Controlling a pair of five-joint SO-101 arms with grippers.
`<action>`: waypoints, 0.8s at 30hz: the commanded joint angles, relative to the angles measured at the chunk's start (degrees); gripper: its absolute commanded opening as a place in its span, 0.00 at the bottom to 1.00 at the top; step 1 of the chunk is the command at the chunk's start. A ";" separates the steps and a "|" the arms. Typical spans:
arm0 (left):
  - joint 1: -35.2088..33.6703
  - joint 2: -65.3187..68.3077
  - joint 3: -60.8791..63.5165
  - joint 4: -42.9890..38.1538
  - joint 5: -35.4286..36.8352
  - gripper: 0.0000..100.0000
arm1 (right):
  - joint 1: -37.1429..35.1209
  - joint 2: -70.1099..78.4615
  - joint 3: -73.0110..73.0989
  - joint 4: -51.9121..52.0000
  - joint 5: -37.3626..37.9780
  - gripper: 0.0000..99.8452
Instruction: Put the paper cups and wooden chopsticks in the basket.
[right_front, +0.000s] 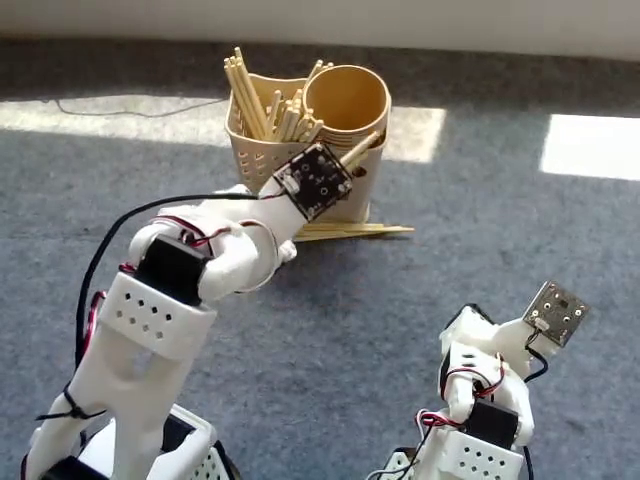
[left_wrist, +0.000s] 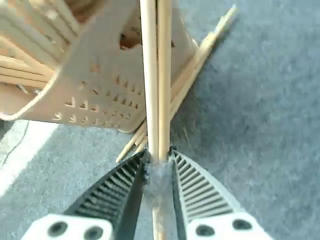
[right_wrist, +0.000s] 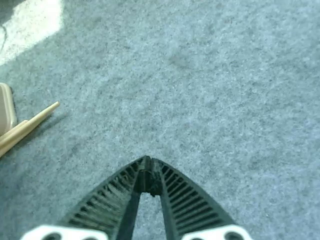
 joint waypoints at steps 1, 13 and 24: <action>1.19 -1.80 -6.29 -4.75 5.27 0.01 | 0.48 -0.57 5.93 -1.89 0.00 0.01; -4.88 -1.63 -10.42 -31.65 20.31 0.01 | 0.48 -0.57 5.93 -1.89 0.00 0.01; -9.10 4.35 -10.42 -50.99 24.00 0.01 | 0.48 -0.57 5.93 -1.89 0.00 0.01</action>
